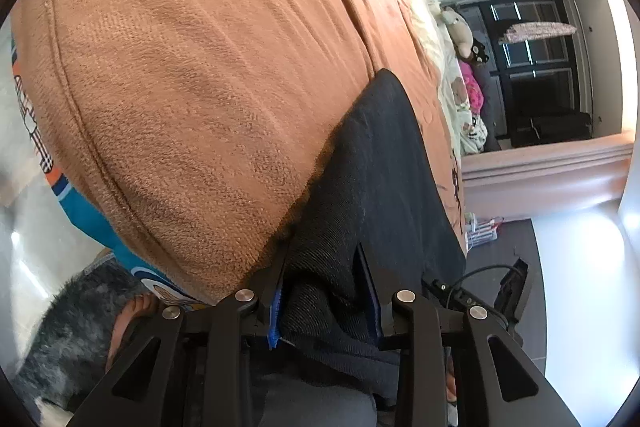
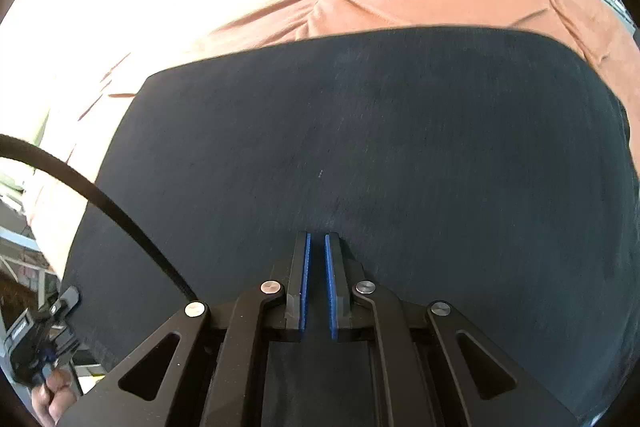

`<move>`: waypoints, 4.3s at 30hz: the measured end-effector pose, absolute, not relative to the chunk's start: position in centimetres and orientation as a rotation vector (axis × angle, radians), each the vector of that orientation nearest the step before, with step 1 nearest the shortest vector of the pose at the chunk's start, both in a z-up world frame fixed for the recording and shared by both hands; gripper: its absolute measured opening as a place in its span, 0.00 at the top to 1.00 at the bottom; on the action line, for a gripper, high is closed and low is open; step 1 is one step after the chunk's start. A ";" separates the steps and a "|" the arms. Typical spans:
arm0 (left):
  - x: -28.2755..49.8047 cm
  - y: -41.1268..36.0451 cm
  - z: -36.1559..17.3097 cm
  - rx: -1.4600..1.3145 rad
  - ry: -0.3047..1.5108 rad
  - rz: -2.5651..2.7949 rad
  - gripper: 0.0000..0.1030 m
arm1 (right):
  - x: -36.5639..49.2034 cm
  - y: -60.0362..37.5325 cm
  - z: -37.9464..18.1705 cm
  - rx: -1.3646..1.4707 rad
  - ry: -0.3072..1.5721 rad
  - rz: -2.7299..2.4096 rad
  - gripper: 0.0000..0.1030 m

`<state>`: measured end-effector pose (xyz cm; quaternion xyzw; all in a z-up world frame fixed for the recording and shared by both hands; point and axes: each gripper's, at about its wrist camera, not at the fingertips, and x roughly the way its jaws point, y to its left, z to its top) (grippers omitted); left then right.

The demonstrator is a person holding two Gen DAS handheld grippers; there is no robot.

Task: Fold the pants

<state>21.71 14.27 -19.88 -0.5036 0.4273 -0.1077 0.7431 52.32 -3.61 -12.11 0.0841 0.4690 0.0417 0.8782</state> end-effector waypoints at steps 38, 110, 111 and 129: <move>21.9 14.0 -19.5 -1.048 0.884 -0.196 0.76 | 58.9 -4.1 -11.2 0.194 0.987 0.061 0.99; 24.2 -26.0 -6.0 -0.307 0.990 -0.848 0.85 | 23.3 -30.0 -13.3 0.787 0.646 0.024 0.95; 23.9 -26.1 -6.1 -0.302 0.993 -0.847 0.85 | 23.1 -30.1 -13.3 0.789 0.647 0.023 0.95; 23.0 -28.0 -8.6 -0.210 1.065 -0.849 0.31 | 22.9 -32.2 -13.8 0.844 0.606 0.070 0.66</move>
